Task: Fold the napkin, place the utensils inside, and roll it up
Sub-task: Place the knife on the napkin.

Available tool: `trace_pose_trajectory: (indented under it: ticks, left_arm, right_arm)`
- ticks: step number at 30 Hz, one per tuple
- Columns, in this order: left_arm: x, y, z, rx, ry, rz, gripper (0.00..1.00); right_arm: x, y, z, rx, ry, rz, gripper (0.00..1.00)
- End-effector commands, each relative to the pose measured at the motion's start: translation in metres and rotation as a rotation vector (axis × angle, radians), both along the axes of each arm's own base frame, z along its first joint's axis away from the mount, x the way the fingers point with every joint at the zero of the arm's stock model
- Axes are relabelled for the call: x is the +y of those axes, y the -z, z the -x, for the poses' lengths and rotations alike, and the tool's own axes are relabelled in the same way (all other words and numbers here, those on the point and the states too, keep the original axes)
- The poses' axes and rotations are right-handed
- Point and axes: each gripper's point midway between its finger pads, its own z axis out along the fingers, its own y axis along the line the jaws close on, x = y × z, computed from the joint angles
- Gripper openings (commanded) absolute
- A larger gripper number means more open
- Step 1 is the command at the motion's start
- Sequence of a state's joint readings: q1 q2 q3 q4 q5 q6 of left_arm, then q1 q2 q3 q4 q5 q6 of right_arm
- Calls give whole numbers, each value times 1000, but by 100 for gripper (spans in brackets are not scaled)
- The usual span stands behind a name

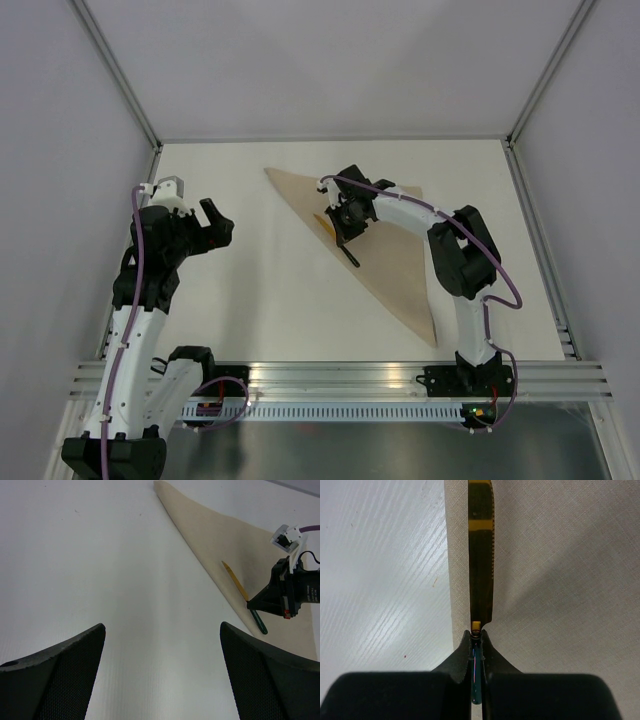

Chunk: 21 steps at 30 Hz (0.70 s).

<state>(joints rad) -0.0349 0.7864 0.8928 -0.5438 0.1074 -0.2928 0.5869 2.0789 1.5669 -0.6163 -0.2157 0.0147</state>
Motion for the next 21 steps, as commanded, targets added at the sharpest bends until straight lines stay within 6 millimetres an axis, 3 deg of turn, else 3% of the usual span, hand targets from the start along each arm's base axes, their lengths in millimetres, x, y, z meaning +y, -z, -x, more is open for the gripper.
trace_pose_trajectory:
  ticks: [1,21]
  left_arm:
    - [-1,-9,0,-35,22,-21,100]
    - [-1,-9,0,-37,21,-23,100]
  right_arm:
    - [-1,-3,-4,-7,58,2,0]
    - [-9,26,10,50,43,47,1]
